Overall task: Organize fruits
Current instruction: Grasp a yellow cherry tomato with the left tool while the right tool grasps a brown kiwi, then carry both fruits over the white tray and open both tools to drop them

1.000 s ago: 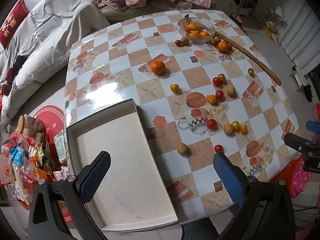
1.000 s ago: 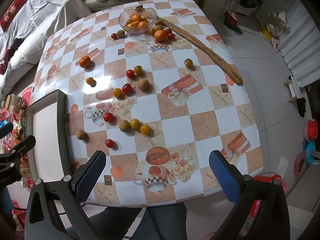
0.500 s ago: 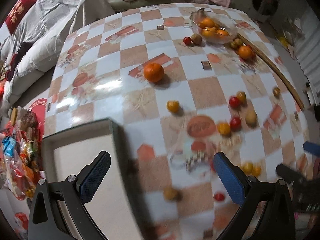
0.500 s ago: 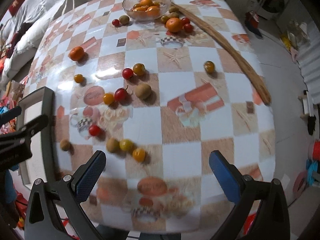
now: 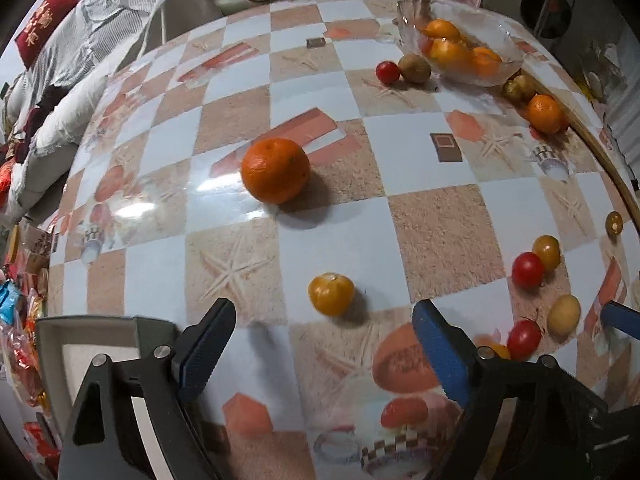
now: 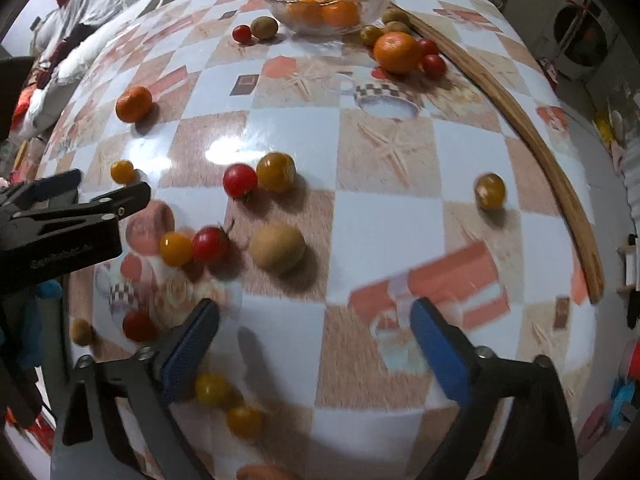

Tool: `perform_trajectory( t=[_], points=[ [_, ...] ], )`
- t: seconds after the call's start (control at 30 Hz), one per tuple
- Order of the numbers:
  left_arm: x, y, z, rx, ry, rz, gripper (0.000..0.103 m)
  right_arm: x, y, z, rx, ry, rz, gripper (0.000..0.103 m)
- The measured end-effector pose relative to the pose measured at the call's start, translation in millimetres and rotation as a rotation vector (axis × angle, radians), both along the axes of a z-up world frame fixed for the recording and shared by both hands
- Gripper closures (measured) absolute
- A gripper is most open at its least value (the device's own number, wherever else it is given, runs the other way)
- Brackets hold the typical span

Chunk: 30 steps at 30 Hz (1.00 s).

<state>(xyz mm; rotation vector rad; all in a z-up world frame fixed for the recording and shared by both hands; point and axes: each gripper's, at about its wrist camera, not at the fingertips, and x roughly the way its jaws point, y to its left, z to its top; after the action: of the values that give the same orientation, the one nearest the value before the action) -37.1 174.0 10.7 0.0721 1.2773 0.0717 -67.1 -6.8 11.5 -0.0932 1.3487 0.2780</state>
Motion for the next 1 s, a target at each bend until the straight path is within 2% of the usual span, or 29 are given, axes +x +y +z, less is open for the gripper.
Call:
perform_trajectory(
  t=[0.1,0.17,0.23,0.27,0.3,0.33,0.4,0.5,0.63,1.0],
  points=[
    [3.8,0.6,-0.3,-0.005,-0.019,0.004,0.011,5.8,6.6,-1.1,0.004,-0.026,0.017,0.017],
    [6.1,0.9,0.2,-0.027,-0.028,0.003,0.019,8.6,11.9,-0.7,-0.005,-0.047,0.038,0.021],
    [6.7,0.2,1.0,-0.056,-0.03,-0.005,0.031,11.3,16.3,-0.2,-0.015,-0.063,0.051,0.028],
    [6.8,-1.6,1.6,-0.059,-0.031,-0.01,0.033,12.3,17.6,0.1,-0.021,-0.071,0.056,0.035],
    [6.2,-3.4,2.4,-0.066,-0.033,-0.016,0.039,13.7,19.0,0.6,-0.029,-0.08,0.06,0.045],
    [5.5,-4.3,2.7,-0.08,-0.035,-0.018,0.048,14.5,19.5,0.8,-0.031,-0.084,0.06,0.049],
    [3.0,-6.7,4.3,-0.097,-0.044,-0.02,0.058,16.0,17.1,2.0,-0.018,-0.086,0.052,0.071],
    [2.0,-8.7,6.4,-0.104,-0.052,-0.023,0.081,17.1,11.3,2.7,0.017,-0.074,0.031,0.072],
    [-2.0,-3.0,11.7,-0.162,-0.053,-0.011,0.08,14.4,0.8,4.5,0.056,-0.044,-0.008,0.072],
    [-28.3,14.2,47.7,-0.207,-0.102,-0.014,0.08,-0.1,0.9,23.6,0.102,-0.039,-0.015,0.072]
  ],
)
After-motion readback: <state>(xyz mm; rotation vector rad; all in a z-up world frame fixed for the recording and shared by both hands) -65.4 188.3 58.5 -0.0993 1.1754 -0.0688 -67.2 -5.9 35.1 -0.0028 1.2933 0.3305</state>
